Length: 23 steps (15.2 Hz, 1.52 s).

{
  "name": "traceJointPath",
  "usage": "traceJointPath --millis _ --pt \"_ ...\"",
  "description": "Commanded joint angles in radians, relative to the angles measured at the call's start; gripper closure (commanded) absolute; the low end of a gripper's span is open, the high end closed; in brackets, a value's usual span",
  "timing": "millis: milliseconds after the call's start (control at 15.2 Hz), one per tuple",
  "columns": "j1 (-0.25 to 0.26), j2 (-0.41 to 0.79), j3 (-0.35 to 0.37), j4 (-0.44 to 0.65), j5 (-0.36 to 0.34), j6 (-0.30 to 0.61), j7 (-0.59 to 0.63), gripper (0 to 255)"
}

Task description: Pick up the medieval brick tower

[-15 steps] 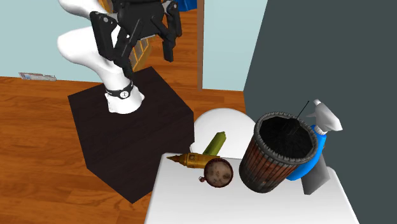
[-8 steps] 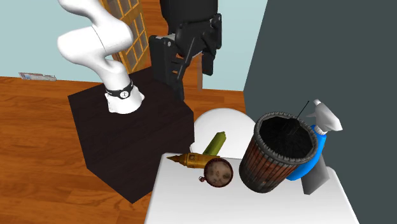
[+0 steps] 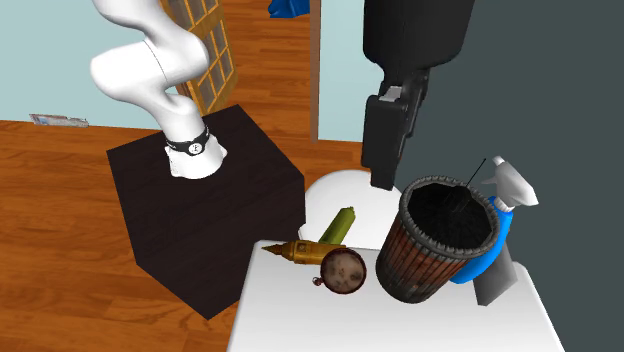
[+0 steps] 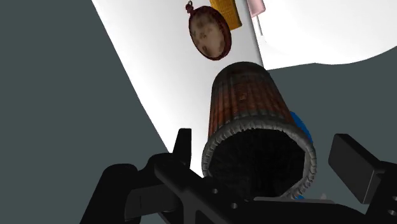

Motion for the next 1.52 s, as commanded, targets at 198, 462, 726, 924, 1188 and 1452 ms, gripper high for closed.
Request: traceJointPath --millis 198,462,726,924,1188,1452 --pt "0.031 0.186 0.027 0.228 -0.005 -0.02 -0.026 0" --pt "0.03 0.182 0.027 0.183 -0.004 0.023 -0.027 0" --pt "0.029 0.179 0.026 0.117 -0.003 0.085 -0.028 0" --pt "0.029 0.177 0.026 0.113 -0.003 0.086 -0.028 255" --pt "0.029 0.177 0.026 0.114 -0.003 0.086 -0.027 255" --pt "0.029 0.177 0.026 0.115 -0.003 0.085 -0.027 255"
